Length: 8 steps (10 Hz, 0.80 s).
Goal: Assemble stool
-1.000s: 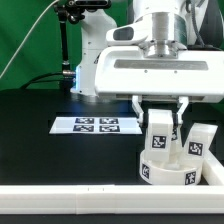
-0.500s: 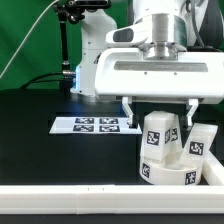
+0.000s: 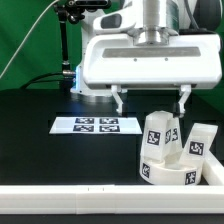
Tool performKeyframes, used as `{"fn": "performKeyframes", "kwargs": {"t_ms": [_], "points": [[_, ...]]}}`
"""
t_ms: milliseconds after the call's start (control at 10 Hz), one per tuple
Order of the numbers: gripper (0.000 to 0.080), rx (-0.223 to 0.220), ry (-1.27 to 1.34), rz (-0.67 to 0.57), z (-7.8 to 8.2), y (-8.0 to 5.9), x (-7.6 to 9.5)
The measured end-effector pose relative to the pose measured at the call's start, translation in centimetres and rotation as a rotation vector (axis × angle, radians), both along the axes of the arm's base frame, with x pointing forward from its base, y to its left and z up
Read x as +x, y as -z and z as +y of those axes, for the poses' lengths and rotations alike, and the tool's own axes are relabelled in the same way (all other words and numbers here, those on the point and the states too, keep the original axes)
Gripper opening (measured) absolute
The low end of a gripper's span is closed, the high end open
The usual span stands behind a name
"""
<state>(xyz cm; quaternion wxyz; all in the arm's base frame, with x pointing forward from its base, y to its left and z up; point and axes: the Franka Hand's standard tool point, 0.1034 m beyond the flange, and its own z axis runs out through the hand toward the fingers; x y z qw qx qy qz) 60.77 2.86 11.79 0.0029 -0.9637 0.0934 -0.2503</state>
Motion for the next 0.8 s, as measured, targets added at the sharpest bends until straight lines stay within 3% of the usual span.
{"fn": "performKeyframes", "kwargs": {"t_ms": [600,700,800], "points": [[0.0649,0.008,0.004,0.015,-0.14,0.03,0.06],[0.0649,0.021,0.031,0.017,-0.35,0.05,-0.04],[0.0649,0.063,0.1,0.041,-0.82,0.15,-0.38]]}}
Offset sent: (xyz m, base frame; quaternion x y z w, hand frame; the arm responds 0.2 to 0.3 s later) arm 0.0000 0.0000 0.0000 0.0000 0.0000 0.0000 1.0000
